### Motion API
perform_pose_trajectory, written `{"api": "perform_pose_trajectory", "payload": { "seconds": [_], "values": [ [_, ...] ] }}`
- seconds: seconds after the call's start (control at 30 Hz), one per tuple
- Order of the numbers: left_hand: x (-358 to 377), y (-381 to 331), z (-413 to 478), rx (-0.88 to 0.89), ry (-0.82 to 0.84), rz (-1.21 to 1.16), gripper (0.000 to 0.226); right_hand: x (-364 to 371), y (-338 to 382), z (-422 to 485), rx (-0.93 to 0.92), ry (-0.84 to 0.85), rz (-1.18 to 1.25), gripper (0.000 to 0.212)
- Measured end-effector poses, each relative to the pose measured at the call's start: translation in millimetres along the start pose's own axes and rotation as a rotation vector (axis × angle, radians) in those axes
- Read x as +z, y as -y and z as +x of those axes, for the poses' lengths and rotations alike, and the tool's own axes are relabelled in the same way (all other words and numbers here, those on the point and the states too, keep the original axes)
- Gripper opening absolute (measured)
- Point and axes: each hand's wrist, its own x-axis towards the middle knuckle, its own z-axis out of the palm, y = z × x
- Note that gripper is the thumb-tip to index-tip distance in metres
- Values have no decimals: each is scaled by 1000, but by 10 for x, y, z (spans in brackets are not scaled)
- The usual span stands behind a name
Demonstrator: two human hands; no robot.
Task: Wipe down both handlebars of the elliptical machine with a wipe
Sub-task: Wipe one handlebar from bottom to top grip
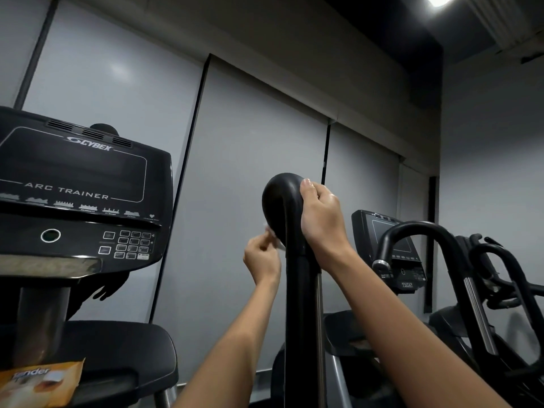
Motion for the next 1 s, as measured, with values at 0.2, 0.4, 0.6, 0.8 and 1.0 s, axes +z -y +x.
{"api": "perform_pose_trajectory", "payload": {
  "seconds": [0.2, 0.4, 0.6, 0.8, 1.0],
  "values": [
    [21, -184, -29, -195, -19, -271, 20, -5, 31, -12, -5, -13, -16, 40],
    [7, -770, 123, 89, -117, -286, 9, 1, 41, -25, 12, -7, -20, 40],
    [-31, -202, -199, -193, 24, -80, 21, 0, 47, -38, 22, -9, -14, 40],
    [-59, -680, 69, -153, -17, -325, 20, 0, 32, -16, 27, -7, -7, 39],
    [-57, -854, 58, 23, -23, -284, 11, 10, 21, -17, 31, -2, 6, 39]
  ]
}}
